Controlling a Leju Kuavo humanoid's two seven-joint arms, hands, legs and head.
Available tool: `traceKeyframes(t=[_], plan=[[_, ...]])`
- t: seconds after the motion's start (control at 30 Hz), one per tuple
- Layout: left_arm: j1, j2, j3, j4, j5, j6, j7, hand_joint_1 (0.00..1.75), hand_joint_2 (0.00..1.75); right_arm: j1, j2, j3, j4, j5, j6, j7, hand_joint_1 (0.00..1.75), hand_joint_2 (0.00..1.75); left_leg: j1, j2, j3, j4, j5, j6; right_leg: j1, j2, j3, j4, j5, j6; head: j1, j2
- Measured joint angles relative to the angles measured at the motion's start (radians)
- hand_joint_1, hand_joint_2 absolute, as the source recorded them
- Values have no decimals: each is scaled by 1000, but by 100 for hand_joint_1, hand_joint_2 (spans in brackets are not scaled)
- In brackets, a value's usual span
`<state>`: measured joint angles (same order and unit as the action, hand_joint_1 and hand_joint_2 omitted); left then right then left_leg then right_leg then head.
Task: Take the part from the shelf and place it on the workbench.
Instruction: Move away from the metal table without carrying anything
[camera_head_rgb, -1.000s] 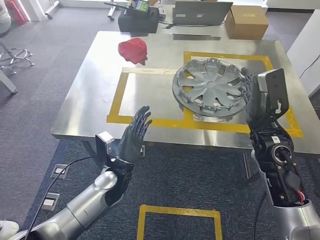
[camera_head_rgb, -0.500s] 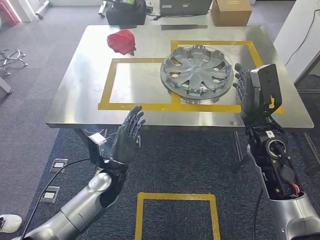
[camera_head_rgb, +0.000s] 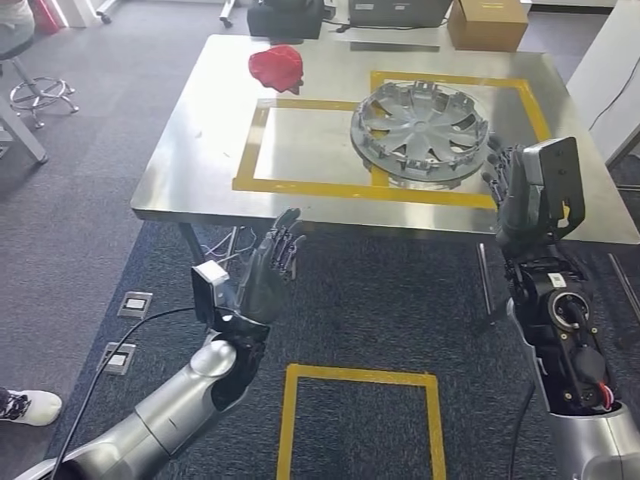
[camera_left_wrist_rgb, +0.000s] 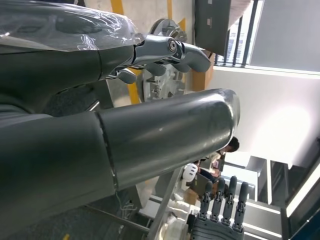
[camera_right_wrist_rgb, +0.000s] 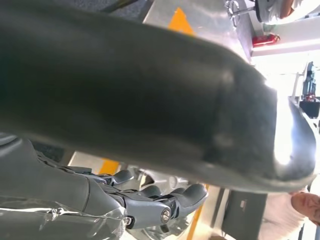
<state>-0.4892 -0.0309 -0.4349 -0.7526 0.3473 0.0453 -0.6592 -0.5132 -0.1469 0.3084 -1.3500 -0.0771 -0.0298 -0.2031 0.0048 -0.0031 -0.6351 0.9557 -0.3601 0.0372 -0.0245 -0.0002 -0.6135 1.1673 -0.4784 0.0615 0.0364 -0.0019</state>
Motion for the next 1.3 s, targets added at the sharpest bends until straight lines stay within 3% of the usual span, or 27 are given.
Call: traceKeyframes(t=[0.07,0.13,0.2,0.27,0.33,0.37,0.4,0.43,0.47,0.53,0.57,0.63,0.7,0.73,0.8,0.87,0.9,0.93,0.97,1.03,1.1,1.13,1.23,1.27,1.3], plan=[[-1,0,0,0,0,-1,0,0,0,-2,0,-2,-4,1,0,0,0,0,-2,0,-13,0,17,-8,7,1,105,-152,9,-12,5,0],[-2,0,0,0,0,-2,0,0,0,-3,0,-3,-9,4,1,1,0,0,0,0,-16,-9,36,-21,15,1,149,-230,3,-22,6,0],[-2,1,0,0,0,-3,-1,0,0,-4,0,-3,-10,9,2,3,0,0,2,-2,-18,-20,50,-34,15,-2,143,-245,22,-32,9,0],[-4,2,0,1,0,-3,-1,0,0,-5,0,-3,-11,12,3,5,0,0,-1,-4,-43,21,0,-44,8,-7,128,-259,46,-46,3,0],[-5,4,0,1,0,-4,-1,0,0,-5,0,-3,-13,13,3,8,0,0,0,-3,-91,153,-102,-50,6,-8,101,-260,68,-56,-14,0],[-5,4,0,1,0,-4,-1,0,0,-4,0,-3,-14,13,3,8,0,0,1,-3,-112,226,-138,-52,6,-9,87,-258,78,-57,-19,0],[-5,5,0,1,0,-4,-1,0,0,-4,0,-3,-14,13,3,9,0,0,2,-3,-122,281,-151,-53,7,-9,71,-255,87,-57,-23,0],[-5,7,0,1,0,-4,-1,0,0,-3,0,-3,-14,13,3,10,0,0,2,-3,-114,301,-140,-53,7,-8,57,-251,94,-56,-26,0],[-5,8,0,2,0,-4,-1,0,0,-3,0,-3,-14,13,3,10,0,0,2,-3,-88,281,-114,-52,7,-8,43,-246,101,-55,-30,0],[-7,10,0,2,0,-4,-1,0,0,-2,0,-2,-14,13,3,10,0,0,1,-3,4,158,-72,-44,8,-7,20,-233,109,-50,-40,0],[-8,10,0,1,1,-4,-1,0,0,-3,0,-2,-14,13,3,10,0,0,-2,-3,47,89,-70,-38,9,-7,11,-227,112,-46,-43,0],[-7,12,0,0,2,-3,-2,0,0,-3,0,-2,-14,13,3,9,0,0,-7,-4,87,15,-83,-27,9,-8,1,-224,124,-34,-43,0],[-3,14,0,-1,3,-2,-1,0,0,-2,0,-2,-14,12,3,9,0,0,-7,-3,85,2,-74,-15,6,-7,-4,-225,132,-21,-43,0],[-1,14,0,-1,3,-2,-1,0,0,-2,0,-2,-14,11,3,10,0,0,-5,-1,83,-1,-67,-7,5,-6,-9,-214,119,-16,-42,0],[1,13,0,-1,3,-2,0,0,0,-1,0,-2,-14,10,3,11,0,0,-1,2,74,-7,-52,6,4,-4,-39,-127,45,-7,-33,0],[4,13,0,-1,3,-1,0,0,0,1,0,-3,-14,10,3,12,0,0,-2,2,58,-5,-39,10,4,-3,-81,24,-45,0,-20,0],[6,13,0,-1,3,-1,1,0,0,3,0,-3,-14,10,3,12,0,0,-2,2,49,-3,-32,10,4,-3,-92,81,-68,3,-15,0],[8,13,0,-1,3,-1,1,0,0,4,0,-2,-14,10,3,12,0,0,-2,2,40,-1,-26,9,4,-3,-86,104,-70,4,-11,0],[9,13,0,-1,3,-1,1,0,0,5,0,-2,-15,10,3,12,0,0,-2,2,30,1,-20,7,4,-3,-60,85,-53,4,-6,0],[10,14,0,-1,3,-1,1,0,0,4,0,-2,-15,10,3,12,0,0,-2,1,14,5,-7,0,4,-3,39,-54,-5,0,3,0],[9,14,0,-3,3,0,1,0,0,2,0,-2,-17,10,3,12,0,0,-3,0,3,6,8,-10,9,1,118,-186,10,-9,7,0],[9,14,0,-4,3,1,2,0,0,1,0,-2,-17,10,3,12,0,0,-4,0,1,4,16,-16,12,3,131,-213,9,-14,7,0],[10,16,0,-7,4,8,6,0,0,0,0,-1,-18,10,3,14,0,0,-4,-3,-10,1,27,-32,9,1,115,-224,35,-33,4,0],[12,18,0,-8,4,12,10,0,0,0,0,0,-18,10,3,15,0,0,-4,-3,-22,19,1,-37,6,-1,103,-227,47,-41,0,0],[13,19,0,-11,5,17,14,0,0,0,0,1,-18,10,4,15,0,0,-3,-3,-39,59,-43,-41,4,-3,88,-230,61,-49,-8,0]])
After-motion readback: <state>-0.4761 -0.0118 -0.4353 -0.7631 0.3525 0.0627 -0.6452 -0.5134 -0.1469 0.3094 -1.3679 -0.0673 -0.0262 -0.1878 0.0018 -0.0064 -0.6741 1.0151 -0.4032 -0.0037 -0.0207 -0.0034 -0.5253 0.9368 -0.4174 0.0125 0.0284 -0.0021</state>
